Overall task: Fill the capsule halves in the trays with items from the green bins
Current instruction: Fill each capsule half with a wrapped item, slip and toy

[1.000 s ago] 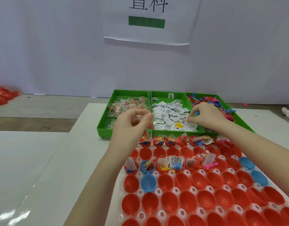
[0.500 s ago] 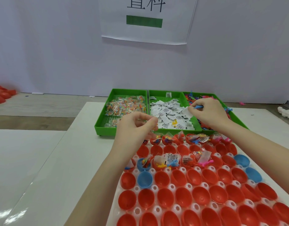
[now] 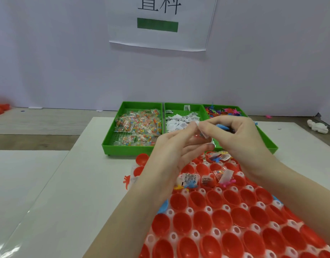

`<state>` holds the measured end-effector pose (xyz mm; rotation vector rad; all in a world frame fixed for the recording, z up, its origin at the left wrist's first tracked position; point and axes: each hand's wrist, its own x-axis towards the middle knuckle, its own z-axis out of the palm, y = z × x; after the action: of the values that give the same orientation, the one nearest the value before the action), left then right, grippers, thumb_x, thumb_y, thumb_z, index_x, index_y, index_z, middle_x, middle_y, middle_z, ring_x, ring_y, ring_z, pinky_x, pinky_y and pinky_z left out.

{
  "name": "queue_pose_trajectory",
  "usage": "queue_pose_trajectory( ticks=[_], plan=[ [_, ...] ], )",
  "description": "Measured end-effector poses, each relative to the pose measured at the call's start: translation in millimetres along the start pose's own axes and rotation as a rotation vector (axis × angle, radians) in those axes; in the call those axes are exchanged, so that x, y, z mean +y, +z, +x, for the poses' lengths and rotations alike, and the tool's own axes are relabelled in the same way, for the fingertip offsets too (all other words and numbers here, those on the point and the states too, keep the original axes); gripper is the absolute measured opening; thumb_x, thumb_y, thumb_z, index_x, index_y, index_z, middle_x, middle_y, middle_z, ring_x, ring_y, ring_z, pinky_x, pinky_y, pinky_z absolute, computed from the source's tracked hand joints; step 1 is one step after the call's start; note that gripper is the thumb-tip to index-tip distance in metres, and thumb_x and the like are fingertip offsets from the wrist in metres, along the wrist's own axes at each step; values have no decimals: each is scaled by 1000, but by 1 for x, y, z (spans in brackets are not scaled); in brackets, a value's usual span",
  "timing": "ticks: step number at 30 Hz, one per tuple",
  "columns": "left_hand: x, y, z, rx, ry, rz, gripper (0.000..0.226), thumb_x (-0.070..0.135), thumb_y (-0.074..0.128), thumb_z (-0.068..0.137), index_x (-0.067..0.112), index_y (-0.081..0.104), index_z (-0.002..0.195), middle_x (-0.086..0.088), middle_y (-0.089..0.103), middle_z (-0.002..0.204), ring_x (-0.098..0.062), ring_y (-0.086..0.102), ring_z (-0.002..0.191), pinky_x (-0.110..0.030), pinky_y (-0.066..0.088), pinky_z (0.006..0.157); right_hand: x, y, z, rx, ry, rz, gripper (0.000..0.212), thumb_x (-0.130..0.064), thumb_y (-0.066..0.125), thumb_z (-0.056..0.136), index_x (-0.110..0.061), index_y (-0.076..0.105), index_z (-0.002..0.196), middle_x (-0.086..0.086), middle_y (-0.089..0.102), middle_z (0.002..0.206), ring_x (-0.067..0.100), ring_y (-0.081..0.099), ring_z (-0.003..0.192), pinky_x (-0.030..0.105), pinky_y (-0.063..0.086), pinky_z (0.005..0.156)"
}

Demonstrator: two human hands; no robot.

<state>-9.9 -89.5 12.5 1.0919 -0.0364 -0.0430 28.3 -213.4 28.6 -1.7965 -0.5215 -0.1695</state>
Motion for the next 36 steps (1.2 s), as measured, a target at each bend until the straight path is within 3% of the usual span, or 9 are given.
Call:
queue_pose_trajectory(
  ticks=[5,7,10,13,16,19,22,29,36],
  plan=[
    [-6,4,-4,-10,68,148,20,16,57,89,2,68,97,-9,73,87,-17,71,81,-16,54,74,0,-6,-14,37,-111,-116,10,-22,65,83,-26,70,76,4,68,69,12,60,55,20,49,54],
    [-7,5,-4,9,83,191,18,7,55,91,-2,66,102,-13,72,90,-19,71,79,-16,54,72,5,-8,-9,5,-30,-136,15,-37,61,85,-28,70,94,3,65,68,11,55,57,18,46,58],
    [-6,5,-4,40,88,224,16,3,54,90,10,61,103,-7,72,78,-15,71,71,-18,55,73,12,-16,-3,-107,125,-117,33,-29,38,96,-35,50,127,-22,54,55,0,48,52,8,41,62],
    [-7,4,-5,-9,92,326,26,9,58,89,29,48,101,1,73,72,-12,71,70,-23,55,79,4,-23,-24,-115,-112,-153,37,-27,42,90,-43,46,123,-27,48,63,-2,47,61,4,38,66],
    [-6,3,-5,-97,117,336,23,7,58,89,23,43,98,2,72,67,-14,70,62,-18,56,69,-1,-27,-30,-96,-174,-42,42,-14,65,83,-37,53,116,-17,53,70,-2,52,66,9,44,68],
    [-5,1,-4,-166,141,376,19,6,59,87,18,44,90,-4,72,69,-19,70,62,-25,58,69,-9,-33,-30,-62,-163,13,38,-20,82,60,-28,63,92,-11,65,64,0,61,60,10,48,63],
    [-3,-1,-4,-192,151,415,16,4,62,84,17,52,87,-5,69,66,-21,70,63,-25,58,66,-17,-41,-30,-93,-121,48,25,-25,70,53,-33,75,76,-9,71,66,2,67,60,10,50,61],
    [0,1,-7,-287,173,420,16,3,61,85,18,57,88,-2,68,64,-15,69,60,-17,54,60,-22,-43,-34,-151,-68,2,26,-24,67,55,-36,74,77,-5,73,72,5,68,64,10,51,60],
    [3,3,-11,-329,130,398,19,0,42,95,16,53,94,4,54,51,-20,70,67,-20,56,73,-22,-41,-35,-83,-67,-59,21,-22,71,57,-31,74,76,0,72,77,11,68,67,15,53,61]
  ],
)
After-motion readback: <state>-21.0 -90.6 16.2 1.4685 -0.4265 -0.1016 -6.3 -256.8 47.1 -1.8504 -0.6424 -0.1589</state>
